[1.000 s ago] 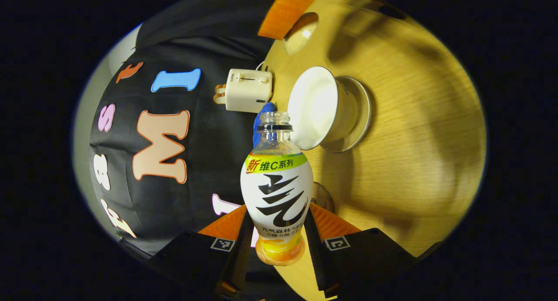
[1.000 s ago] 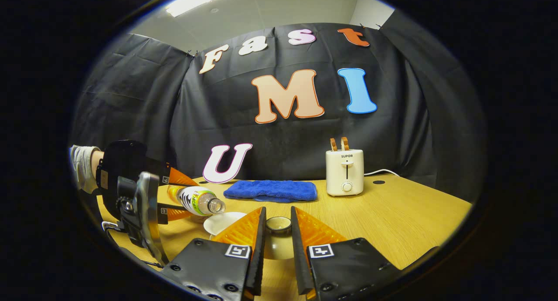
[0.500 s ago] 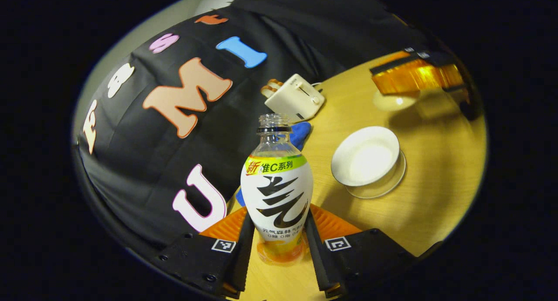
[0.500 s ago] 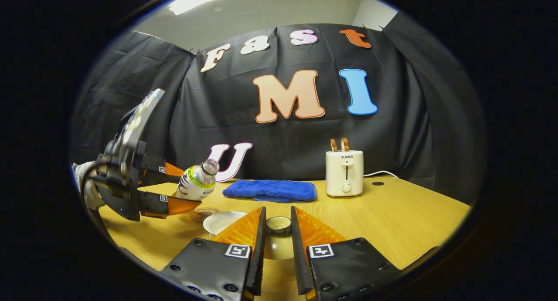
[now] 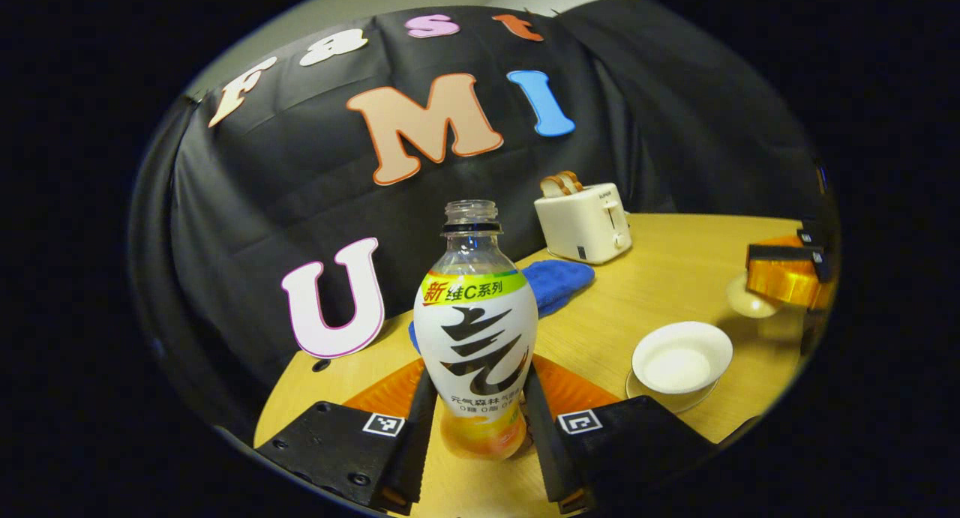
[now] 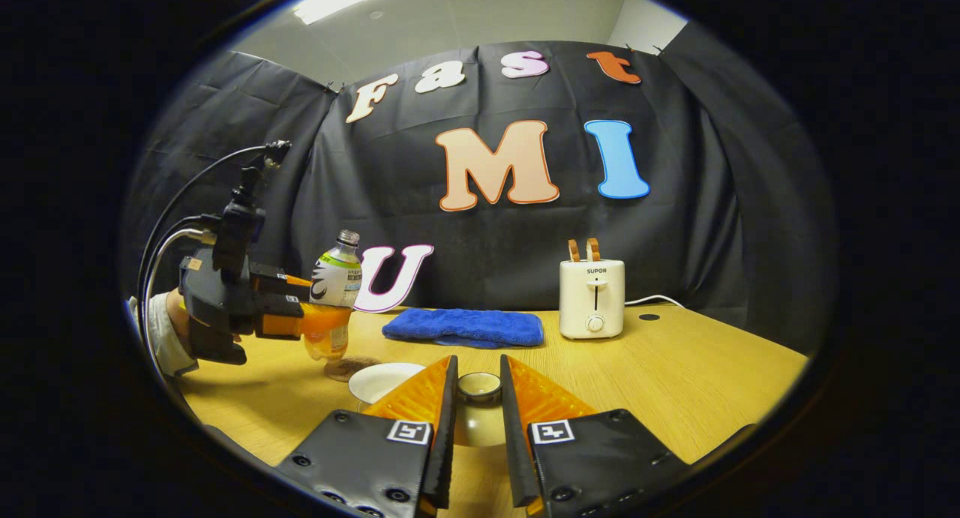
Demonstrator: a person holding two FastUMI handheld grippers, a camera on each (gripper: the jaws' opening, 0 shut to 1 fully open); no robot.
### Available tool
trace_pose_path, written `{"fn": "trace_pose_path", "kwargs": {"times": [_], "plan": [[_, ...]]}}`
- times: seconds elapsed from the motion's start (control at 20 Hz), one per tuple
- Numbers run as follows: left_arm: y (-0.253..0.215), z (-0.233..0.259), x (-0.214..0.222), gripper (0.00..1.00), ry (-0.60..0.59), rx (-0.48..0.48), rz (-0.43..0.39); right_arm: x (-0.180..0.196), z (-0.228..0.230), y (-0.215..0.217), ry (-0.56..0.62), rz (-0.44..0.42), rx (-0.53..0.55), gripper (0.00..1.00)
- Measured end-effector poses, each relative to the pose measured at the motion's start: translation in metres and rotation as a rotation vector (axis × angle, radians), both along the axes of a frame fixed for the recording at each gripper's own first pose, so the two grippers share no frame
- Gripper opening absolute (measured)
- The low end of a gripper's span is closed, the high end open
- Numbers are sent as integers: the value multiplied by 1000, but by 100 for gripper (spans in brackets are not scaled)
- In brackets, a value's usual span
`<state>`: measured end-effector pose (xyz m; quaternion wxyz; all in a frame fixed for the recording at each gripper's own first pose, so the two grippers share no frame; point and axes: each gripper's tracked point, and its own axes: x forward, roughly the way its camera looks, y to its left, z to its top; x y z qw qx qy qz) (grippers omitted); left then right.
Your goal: Open the teacup lid with one hand, grasp the water bottle and pour water into the teacup with the other hand; after pouring, place the water bottle on the coaster and then close the teacup lid.
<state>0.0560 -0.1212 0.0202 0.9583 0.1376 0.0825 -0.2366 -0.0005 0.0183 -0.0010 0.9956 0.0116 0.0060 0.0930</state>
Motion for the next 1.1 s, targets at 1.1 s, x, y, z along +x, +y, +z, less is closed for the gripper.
{"fn": "trace_pose_path", "kwargs": {"times": [1.1], "plan": [[-6,-27,22,69,80,-232,82,1,0,-3,-2,-10,-12,34]]}}
